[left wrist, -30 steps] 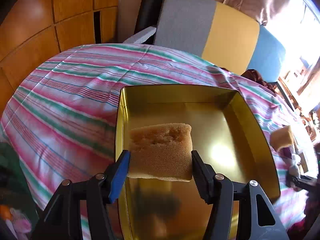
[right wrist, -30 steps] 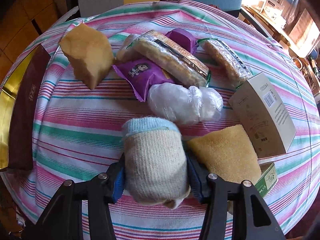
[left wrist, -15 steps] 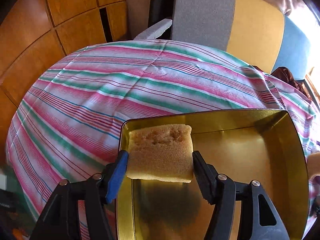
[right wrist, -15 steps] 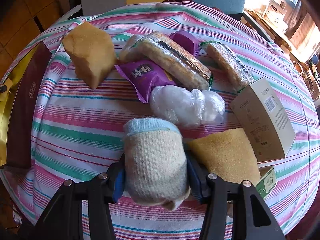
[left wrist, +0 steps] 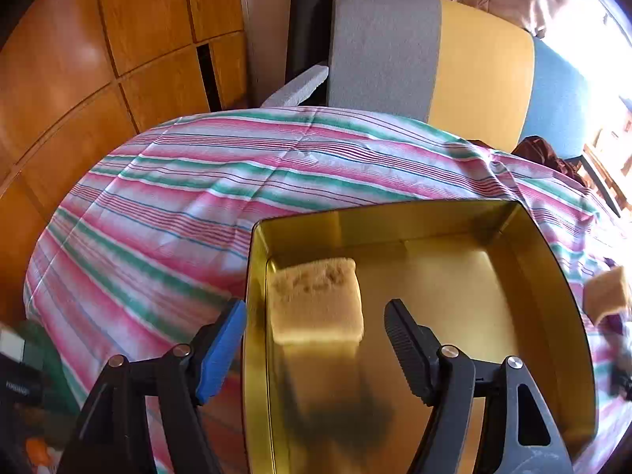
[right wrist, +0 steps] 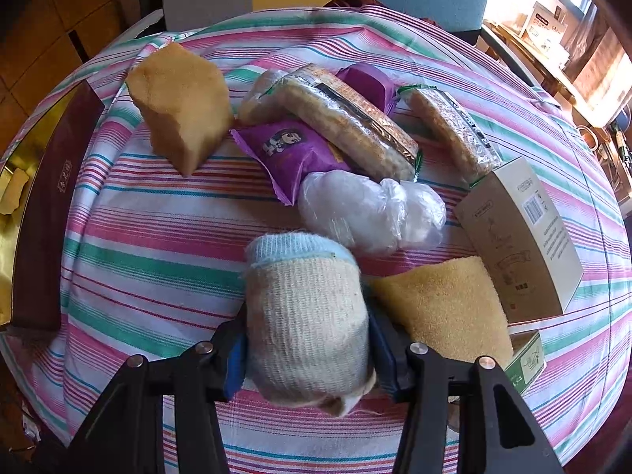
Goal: Organize objects
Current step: 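Drop the sponge into the gold tray while the right tool grasps the white knitted roll, then lower the white knitted roll into the gold tray and open the right tool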
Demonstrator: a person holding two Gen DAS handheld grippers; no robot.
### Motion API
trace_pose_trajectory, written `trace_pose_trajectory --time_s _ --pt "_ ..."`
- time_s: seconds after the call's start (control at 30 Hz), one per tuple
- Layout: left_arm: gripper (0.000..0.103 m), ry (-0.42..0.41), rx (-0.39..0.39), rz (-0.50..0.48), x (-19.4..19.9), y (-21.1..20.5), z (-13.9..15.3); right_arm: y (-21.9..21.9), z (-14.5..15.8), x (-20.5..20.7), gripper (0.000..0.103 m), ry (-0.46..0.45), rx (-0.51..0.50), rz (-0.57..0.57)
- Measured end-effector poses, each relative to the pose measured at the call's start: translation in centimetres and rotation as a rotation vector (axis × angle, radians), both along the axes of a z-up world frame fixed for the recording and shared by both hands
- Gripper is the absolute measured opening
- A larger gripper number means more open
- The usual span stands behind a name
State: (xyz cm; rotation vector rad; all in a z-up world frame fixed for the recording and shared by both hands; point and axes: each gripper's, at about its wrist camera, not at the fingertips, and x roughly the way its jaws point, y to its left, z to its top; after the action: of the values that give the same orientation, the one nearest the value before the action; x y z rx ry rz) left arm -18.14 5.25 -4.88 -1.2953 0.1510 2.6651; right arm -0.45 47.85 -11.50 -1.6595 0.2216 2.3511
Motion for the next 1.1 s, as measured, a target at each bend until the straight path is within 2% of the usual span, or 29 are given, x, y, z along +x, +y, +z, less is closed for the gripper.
trace_pose_trajectory --time_s 0.23,0.43,0.57,0.73,1.1 --pt "0.074 0.063 0.049 -0.04 8.2 -0.7 1.1 -0.4 0.5 -0.5 0.051 0.035 -0.023 0.035" --pt "0.074 0.026 0.086 -0.05 12.3 -1.1 0.3 -3.0 0.6 -0.9 0.051 0.017 -0.018 0.11" --pt "0.074 0.026 0.071 -0.04 13.5 -1.1 0.1 -3.0 0.7 -1.4 0.05 0.01 -0.015 0.099" --pt "0.074 0.043 0.064 -0.019 13.9 -1.8 0.5 -4.4 2.8 -1.6 0.05 0.082 -0.054 0.097" --pt "0.074 0.04 0.086 0.024 14.2 -3.5 0.4 -11.7 7.1 -2.6 0.05 0.207 -0.108 0.192"
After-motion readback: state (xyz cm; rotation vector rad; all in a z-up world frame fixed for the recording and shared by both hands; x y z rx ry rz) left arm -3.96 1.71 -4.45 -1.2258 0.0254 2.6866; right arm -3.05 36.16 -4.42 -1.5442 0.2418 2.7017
